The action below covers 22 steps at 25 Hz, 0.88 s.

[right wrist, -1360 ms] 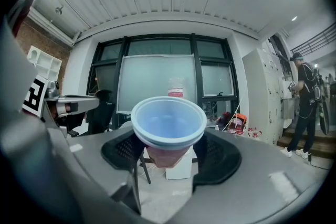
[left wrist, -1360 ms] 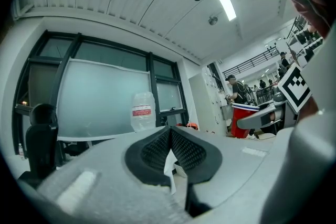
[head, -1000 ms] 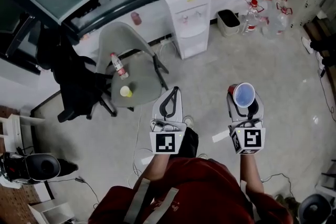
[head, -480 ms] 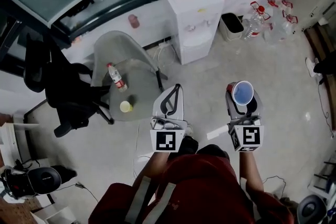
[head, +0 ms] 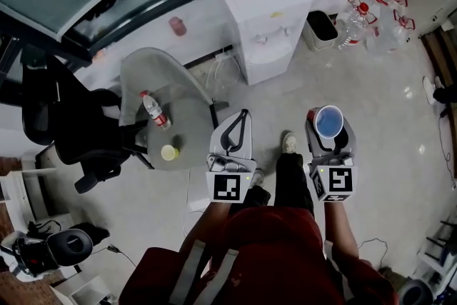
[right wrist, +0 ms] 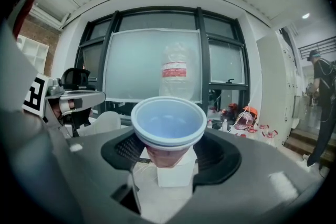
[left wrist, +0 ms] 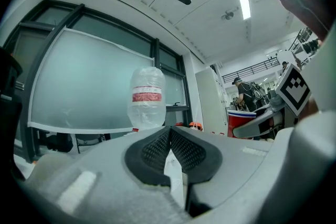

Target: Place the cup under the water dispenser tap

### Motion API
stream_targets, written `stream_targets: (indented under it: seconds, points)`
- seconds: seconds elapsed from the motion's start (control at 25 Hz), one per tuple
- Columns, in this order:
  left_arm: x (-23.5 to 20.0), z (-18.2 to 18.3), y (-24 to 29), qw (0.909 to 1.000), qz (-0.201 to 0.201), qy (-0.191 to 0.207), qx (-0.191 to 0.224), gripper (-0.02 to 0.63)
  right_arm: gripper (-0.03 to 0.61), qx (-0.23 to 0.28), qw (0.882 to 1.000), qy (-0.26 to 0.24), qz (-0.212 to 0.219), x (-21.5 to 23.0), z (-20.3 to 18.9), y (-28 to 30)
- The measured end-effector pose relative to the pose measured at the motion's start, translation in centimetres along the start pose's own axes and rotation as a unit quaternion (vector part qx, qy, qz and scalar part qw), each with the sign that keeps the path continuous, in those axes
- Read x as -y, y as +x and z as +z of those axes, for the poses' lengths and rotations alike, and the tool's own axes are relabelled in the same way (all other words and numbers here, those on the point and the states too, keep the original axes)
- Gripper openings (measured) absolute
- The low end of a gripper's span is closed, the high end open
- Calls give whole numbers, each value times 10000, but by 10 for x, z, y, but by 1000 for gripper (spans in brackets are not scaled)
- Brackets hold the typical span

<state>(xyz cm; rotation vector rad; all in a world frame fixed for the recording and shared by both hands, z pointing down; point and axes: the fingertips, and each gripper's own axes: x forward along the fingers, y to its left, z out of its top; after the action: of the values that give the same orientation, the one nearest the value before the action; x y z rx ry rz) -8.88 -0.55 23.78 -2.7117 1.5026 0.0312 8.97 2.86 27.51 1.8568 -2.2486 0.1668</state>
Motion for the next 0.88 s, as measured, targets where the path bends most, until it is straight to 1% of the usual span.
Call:
stream_targets:
  seconds: [0.2, 0.4, 0.48, 0.64, 0.88]
  points:
    - [1, -37, 53, 9997, 40, 9, -229, -2, 281, -121, 9997, 97, 210, 33, -30, 54]
    - [1, -86, 110, 9991, 131, -45, -399, -2, 281, -205, 9987, 194, 421, 59, -63, 116]
    - [-1, -112, 130, 9989, 180, -34, -434, -2, 281, -238, 9984, 167, 479, 68, -85, 140]
    - [2, -173, 153, 9969, 194, -120, -757, -2, 281, -456, 9972, 241, 543, 80, -139, 177]
    - [-3, -259, 177, 9946, 356, -244, -946, -2, 281, -595, 9958, 238, 647, 84, -216, 225]
